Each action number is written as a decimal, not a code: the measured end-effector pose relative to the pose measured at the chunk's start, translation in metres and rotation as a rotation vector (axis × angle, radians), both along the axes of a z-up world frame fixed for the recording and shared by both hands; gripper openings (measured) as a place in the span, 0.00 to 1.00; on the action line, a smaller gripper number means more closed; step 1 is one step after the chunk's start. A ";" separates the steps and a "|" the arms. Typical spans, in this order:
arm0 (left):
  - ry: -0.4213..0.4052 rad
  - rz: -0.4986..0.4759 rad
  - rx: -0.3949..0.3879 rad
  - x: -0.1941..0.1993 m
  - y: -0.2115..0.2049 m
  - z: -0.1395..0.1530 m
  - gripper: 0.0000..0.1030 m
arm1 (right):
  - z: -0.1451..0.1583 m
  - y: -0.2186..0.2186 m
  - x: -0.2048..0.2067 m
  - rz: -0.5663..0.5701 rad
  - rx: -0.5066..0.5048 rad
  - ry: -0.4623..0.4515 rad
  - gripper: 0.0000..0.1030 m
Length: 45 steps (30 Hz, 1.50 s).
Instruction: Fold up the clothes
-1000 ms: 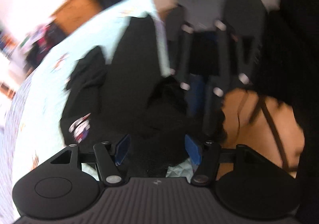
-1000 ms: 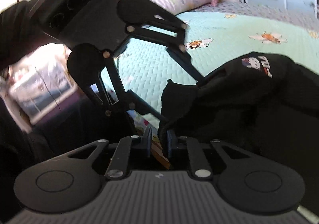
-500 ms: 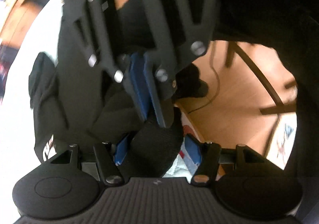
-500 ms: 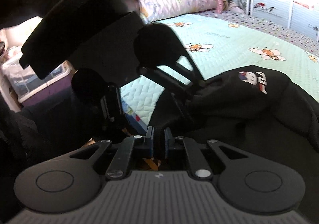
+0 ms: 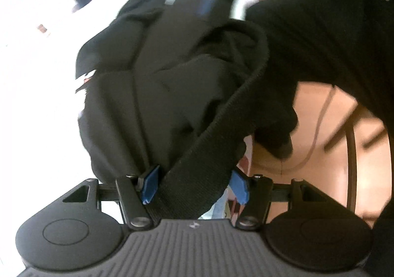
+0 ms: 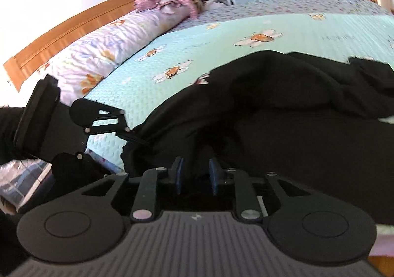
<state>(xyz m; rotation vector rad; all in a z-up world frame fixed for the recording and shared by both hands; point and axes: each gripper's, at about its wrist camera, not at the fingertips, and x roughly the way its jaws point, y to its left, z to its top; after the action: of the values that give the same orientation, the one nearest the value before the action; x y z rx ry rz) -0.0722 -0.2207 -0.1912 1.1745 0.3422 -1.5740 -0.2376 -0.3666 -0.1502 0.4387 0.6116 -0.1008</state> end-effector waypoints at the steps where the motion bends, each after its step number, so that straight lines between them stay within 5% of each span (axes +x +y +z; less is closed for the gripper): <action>1: 0.025 0.036 -0.021 0.004 0.002 0.000 0.61 | 0.000 -0.002 0.001 -0.010 0.011 0.001 0.28; 6: 0.095 0.133 -0.075 0.010 0.015 -0.001 0.61 | -0.004 0.003 0.010 -0.011 0.019 0.001 0.35; 19: 0.196 0.153 -0.057 -0.002 0.037 -0.009 0.63 | -0.010 0.011 0.018 -0.028 0.061 0.015 0.45; 29: 0.160 0.139 -0.056 -0.013 0.039 -0.014 0.63 | 0.008 0.026 0.034 0.042 0.010 -0.036 0.45; 36: 0.166 0.178 -0.068 -0.011 0.040 -0.018 0.63 | 0.015 0.075 0.072 0.226 -0.364 -0.012 0.58; 45: 0.180 0.201 -0.089 -0.011 0.040 -0.023 0.63 | -0.020 0.119 0.110 0.397 -0.918 0.113 0.60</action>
<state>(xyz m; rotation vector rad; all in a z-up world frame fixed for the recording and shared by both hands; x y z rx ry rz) -0.0828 -0.1803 -0.2142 0.9035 0.4870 -1.5052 -0.1279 -0.2472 -0.1701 -0.5800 0.6846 -0.0193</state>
